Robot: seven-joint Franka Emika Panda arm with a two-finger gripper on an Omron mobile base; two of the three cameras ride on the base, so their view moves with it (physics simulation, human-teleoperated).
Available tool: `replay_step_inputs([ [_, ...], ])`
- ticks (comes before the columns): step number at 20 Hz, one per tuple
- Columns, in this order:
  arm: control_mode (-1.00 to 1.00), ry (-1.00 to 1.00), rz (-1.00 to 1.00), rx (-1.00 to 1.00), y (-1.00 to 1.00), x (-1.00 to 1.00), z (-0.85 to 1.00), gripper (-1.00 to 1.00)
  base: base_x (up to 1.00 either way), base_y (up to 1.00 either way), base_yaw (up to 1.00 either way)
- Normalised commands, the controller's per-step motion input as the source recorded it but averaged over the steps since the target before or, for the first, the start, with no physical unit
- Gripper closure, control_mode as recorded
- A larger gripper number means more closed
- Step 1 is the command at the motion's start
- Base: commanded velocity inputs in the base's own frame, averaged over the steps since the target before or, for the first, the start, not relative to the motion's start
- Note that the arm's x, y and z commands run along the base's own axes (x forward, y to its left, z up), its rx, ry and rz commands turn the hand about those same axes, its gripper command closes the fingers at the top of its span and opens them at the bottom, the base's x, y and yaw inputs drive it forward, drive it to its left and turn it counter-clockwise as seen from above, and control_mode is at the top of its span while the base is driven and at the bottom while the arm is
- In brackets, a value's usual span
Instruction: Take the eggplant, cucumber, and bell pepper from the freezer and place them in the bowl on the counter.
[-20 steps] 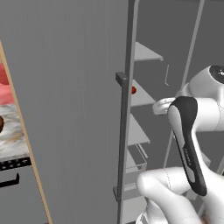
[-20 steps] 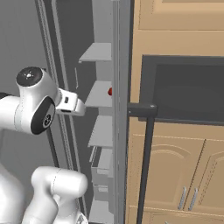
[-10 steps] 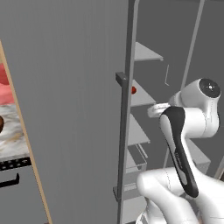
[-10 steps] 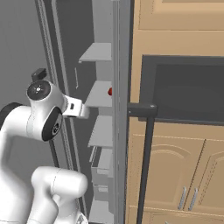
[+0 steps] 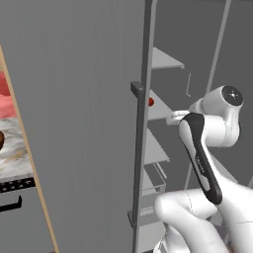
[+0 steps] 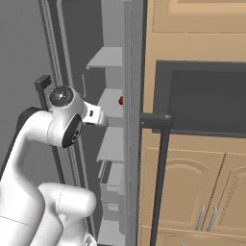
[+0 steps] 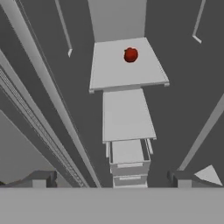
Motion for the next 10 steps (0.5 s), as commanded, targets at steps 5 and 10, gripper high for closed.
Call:
replay_step_inputs([
  [5, -1.0, 0.0, -0.02, 0.04, -0.17, 0.3, 0.01, -1.0, 0.0, 0.0, 0.0],
  [10, -1.0, 0.0, -0.02, 0.01, -0.13, 0.19, 0.0, -1.0, 0.0, 0.0, 0.0],
])
